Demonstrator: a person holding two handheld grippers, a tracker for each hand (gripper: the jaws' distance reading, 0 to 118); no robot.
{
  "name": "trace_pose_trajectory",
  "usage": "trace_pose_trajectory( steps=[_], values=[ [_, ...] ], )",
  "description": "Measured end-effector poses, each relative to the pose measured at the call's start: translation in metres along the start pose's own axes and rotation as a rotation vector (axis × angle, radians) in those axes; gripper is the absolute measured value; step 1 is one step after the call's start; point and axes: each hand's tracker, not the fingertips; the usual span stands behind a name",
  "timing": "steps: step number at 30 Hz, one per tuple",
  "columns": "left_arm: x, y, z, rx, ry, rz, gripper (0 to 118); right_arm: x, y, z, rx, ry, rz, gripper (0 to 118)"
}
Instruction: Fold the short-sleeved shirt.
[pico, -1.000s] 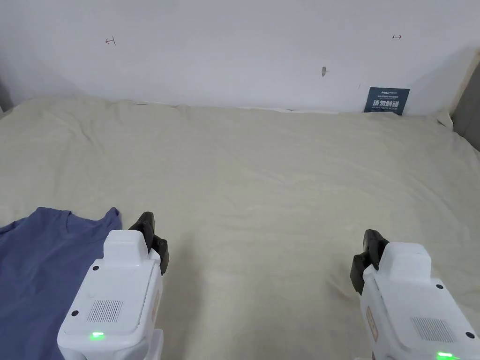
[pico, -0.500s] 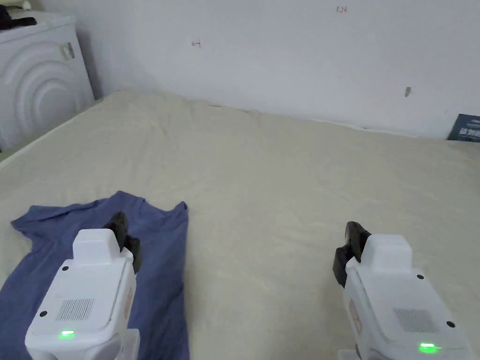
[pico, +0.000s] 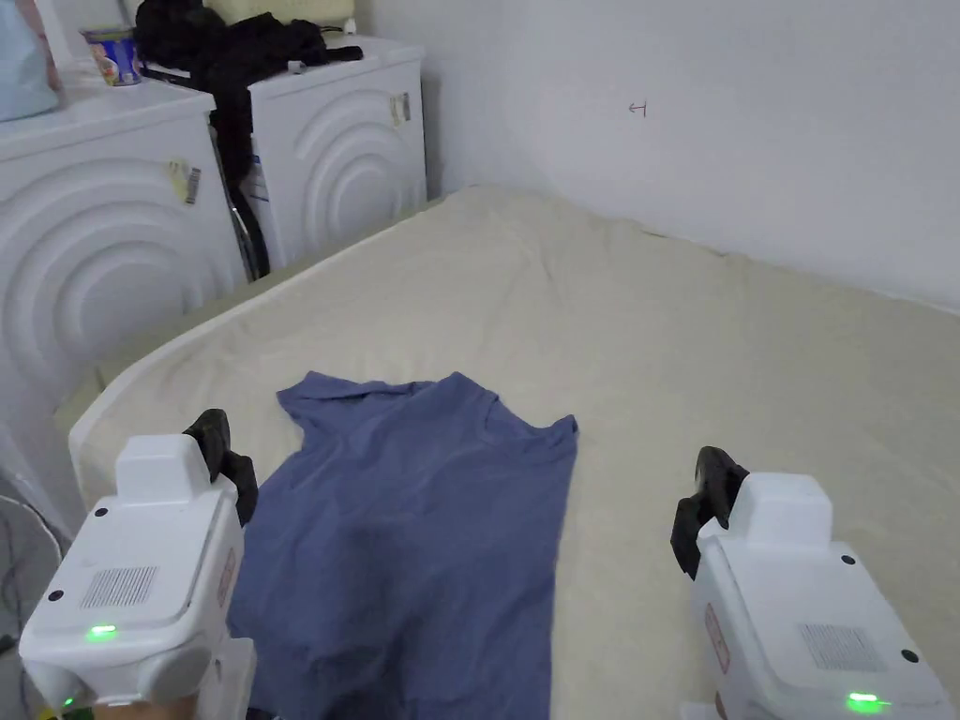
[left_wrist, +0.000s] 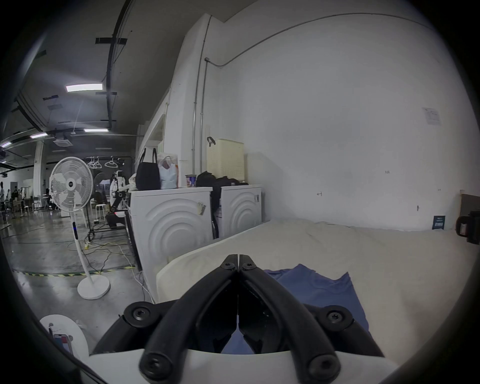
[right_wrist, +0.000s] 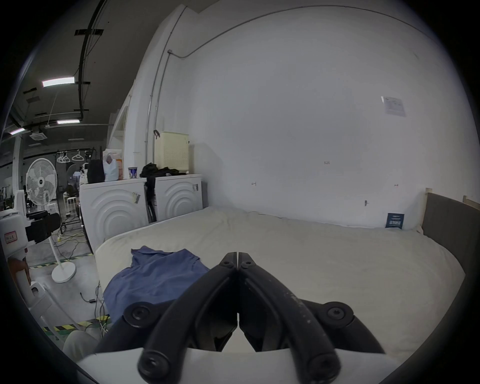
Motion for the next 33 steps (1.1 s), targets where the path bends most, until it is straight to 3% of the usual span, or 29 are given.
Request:
trace_pose_trajectory(
  steps=[10,18,19,20,21,22,23,24,33],
  values=[
    [0.005,0.003,-0.012,-0.082,-0.061,0.016,0,0.000,-0.001,-0.003,-0.015,0.012,0.019,0],
    [0.052,-0.018,-0.097,-0.353,-0.249,-0.016,2,0.026,-0.007,-0.005,-0.058,-0.063,0.036,1],
    [0.059,-0.022,-0.108,-0.388,-0.266,-0.026,7,0.029,-0.009,-0.006,-0.066,-0.073,0.038,1],
    [0.068,-0.027,-0.121,-0.425,-0.281,-0.022,21,0.034,-0.011,-0.007,-0.074,-0.084,0.042,1],
    [0.075,-0.031,-0.133,-0.502,-0.301,-0.020,45,0.037,-0.013,-0.008,-0.083,-0.093,0.044,1],
    [0.081,-0.036,-0.146,-0.557,-0.319,-0.021,82,0.039,-0.014,-0.011,-0.092,-0.101,0.044,1],
    [0.089,-0.046,-0.161,-0.612,-0.323,-0.005,105,0.041,-0.016,-0.013,-0.102,-0.108,0.045,1],
    [0.097,-0.054,-0.173,-0.671,-0.331,-0.015,115,0.044,-0.019,-0.014,-0.111,-0.116,0.047,1],
    [0.138,-0.116,-0.231,-0.894,-0.293,-0.115,113,0.051,-0.021,-0.018,-0.180,-0.165,0.042,1]
  ],
)
